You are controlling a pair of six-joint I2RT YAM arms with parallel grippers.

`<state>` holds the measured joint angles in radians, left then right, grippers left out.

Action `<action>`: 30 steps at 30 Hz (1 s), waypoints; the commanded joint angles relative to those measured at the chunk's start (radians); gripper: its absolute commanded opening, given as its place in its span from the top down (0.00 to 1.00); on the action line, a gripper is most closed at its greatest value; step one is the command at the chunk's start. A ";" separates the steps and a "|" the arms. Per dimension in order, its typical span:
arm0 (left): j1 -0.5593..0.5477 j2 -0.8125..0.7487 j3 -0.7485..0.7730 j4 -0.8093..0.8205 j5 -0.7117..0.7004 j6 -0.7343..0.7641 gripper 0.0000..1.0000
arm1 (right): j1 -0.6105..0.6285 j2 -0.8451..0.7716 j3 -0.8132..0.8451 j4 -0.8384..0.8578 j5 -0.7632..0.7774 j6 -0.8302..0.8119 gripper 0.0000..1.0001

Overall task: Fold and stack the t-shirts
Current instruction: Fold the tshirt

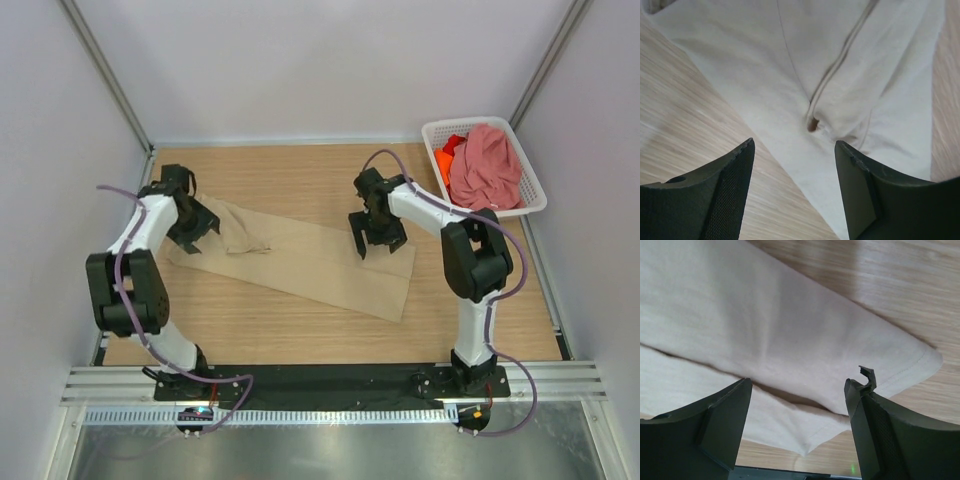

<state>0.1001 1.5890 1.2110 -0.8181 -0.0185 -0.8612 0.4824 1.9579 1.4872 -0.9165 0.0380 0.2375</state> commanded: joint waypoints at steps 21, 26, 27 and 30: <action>-0.145 0.715 0.627 -0.259 -0.221 0.057 0.35 | 0.013 0.049 -0.201 0.100 0.025 0.120 0.18; -0.217 0.818 0.804 -0.312 -0.212 0.065 0.35 | 0.045 -0.031 -0.340 0.157 0.002 0.268 0.18; -0.227 0.839 0.888 -0.322 -0.210 0.070 0.35 | 0.065 -0.063 -0.355 0.178 -0.006 0.301 0.18; -0.270 0.919 1.010 -0.339 -0.193 0.091 0.36 | 0.132 -0.122 -0.383 0.224 -0.080 0.426 0.18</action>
<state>-0.1211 2.4218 2.1372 -1.1656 -0.2398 -0.7792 0.5392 1.8324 1.1763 -0.7307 0.0757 0.4904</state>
